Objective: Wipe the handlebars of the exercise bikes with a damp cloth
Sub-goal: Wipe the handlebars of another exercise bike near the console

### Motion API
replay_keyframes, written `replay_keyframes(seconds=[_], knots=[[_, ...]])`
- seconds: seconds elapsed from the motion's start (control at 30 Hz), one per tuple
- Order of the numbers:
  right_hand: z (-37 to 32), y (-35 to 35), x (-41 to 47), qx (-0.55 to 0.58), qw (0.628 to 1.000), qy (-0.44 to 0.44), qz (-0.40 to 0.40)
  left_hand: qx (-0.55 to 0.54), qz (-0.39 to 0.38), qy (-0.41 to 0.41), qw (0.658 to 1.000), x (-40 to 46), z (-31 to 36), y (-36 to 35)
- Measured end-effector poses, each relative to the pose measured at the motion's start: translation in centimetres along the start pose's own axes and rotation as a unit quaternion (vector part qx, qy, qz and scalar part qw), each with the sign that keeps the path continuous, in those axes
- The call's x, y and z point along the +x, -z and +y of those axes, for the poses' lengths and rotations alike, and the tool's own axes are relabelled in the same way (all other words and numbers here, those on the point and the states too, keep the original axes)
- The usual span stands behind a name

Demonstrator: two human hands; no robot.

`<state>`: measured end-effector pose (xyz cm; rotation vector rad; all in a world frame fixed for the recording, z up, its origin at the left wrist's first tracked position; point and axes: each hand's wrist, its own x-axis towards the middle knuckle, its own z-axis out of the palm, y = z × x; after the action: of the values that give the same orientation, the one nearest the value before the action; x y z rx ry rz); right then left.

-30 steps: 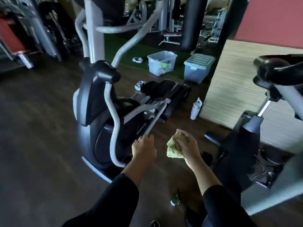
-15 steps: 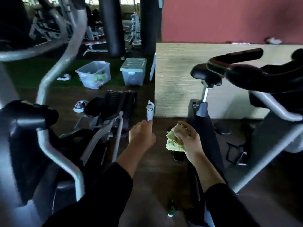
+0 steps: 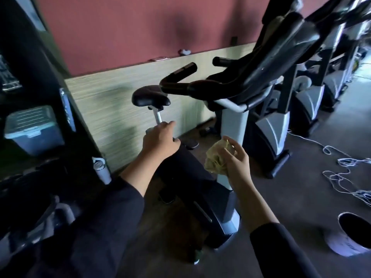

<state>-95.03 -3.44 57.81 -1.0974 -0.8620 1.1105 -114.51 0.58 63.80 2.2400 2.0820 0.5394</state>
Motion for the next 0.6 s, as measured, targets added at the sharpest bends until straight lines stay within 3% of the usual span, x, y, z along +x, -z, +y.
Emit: replay_keyframes(seconds=[0.2,0.3,0.43,0.6], knots=[[-5.0,2.2,0.5,0.031,0.988,0.092,0.118,-0.038,0.048,-0.115,0.991,4.1,4.9,2.7],[-7.4,2.6,0.6,0.042,0.972,0.160,0.166,-0.044,0.073,-0.114,0.990,5.2,6.4,3.7],[-11.6,1.7,0.6,0.043,0.942,0.258,0.208,-0.071,0.131,-0.151,0.977,5.2,6.4,5.0],[-15.2,-1.3,2.8,0.007,0.909,0.342,0.240,-0.122,0.139,-0.237,0.954,6.4,6.1,6.3]])
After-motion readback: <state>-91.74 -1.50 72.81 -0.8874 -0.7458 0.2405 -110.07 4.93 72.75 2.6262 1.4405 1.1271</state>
